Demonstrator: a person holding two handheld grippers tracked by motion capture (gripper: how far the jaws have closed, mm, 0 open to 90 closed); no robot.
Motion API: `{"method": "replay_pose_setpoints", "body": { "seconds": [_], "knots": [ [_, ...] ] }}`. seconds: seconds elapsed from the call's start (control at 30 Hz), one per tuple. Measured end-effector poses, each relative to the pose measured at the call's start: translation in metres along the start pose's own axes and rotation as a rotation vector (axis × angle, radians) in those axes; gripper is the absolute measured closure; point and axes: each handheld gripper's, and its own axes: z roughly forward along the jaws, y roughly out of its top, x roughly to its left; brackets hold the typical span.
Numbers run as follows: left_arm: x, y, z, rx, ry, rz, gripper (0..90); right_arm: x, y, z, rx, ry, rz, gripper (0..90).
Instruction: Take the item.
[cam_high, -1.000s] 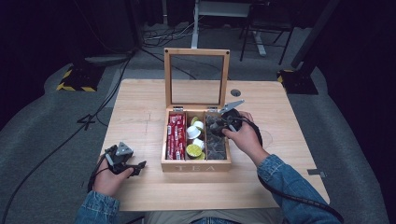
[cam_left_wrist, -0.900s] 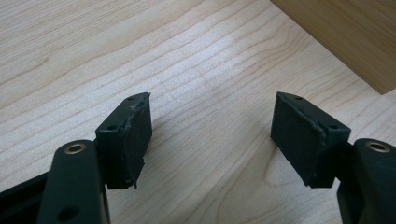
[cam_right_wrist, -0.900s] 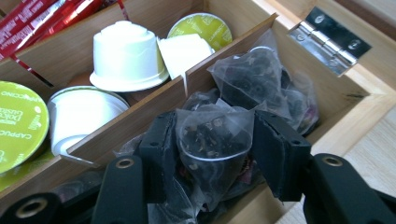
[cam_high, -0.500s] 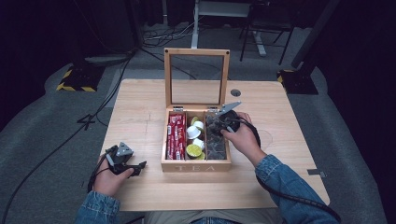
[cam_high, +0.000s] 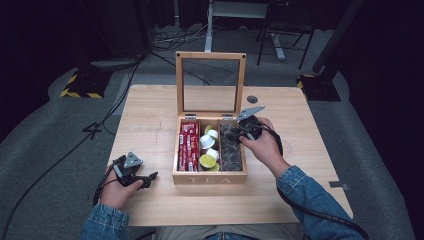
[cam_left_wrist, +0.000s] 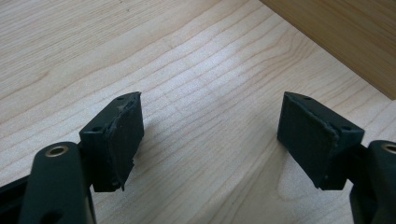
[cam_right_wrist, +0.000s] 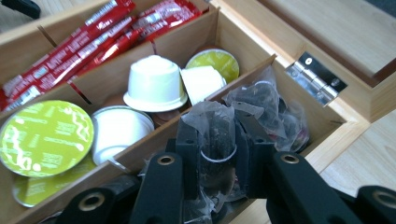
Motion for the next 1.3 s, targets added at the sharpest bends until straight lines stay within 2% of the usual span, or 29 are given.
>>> {"method": "replay_pose_setpoints", "body": {
  "seconds": [0.43, 0.67, 0.97, 1.13, 1.3],
  "knots": [
    [0.000, 0.000, 0.000, 0.001, 0.000, 0.002, 22.8, 0.006, 0.004, -0.019, -0.061, 0.032, 0.004, 73.7],
    [0.001, 0.000, 0.001, 0.002, -0.005, 0.011, 21.4, 0.008, 0.002, -0.042, -0.099, 0.038, -0.008, 73.6],
    [0.002, 0.001, 0.002, 0.002, -0.008, 0.016, 20.1, 0.003, -0.006, -0.072, -0.127, 0.007, -0.003, 73.4],
    [0.002, 0.002, 0.002, 0.004, -0.009, 0.016, 19.7, -0.001, -0.012, -0.083, -0.128, -0.013, 0.004, 73.3],
    [0.002, 0.002, 0.002, 0.006, -0.008, 0.021, 19.6, -0.009, -0.021, -0.097, -0.127, -0.044, 0.027, 73.3]
  ]
}}
